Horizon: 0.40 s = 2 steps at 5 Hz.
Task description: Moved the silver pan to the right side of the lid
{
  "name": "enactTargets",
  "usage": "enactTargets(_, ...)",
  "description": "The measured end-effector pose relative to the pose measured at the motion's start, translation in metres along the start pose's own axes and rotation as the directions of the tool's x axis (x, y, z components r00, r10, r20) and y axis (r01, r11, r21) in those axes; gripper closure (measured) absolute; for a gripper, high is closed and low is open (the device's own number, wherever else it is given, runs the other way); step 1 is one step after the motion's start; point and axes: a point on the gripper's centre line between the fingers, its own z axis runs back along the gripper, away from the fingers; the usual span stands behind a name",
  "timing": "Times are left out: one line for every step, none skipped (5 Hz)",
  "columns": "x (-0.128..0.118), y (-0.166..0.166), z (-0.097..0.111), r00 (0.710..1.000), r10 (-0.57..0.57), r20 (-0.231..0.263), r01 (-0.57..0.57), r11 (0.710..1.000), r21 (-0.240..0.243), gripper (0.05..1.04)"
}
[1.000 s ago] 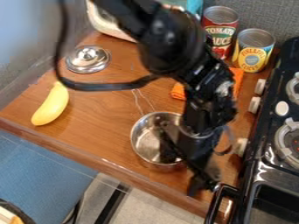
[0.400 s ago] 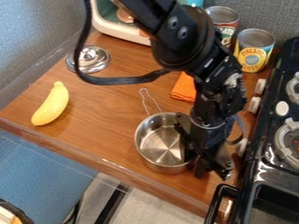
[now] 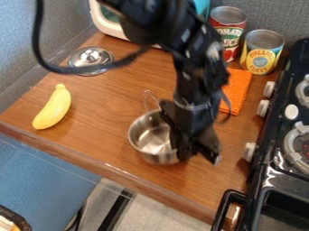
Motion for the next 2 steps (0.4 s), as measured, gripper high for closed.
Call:
enactTargets(0.037, 0.029, 0.025, 0.991, 0.118, 0.066, -0.118, 0.993, -0.011, 1.005)
enactTargets(0.072, 0.062, 0.019, 0.97, 0.236, 0.052, -0.236, 0.972, -0.004, 1.005)
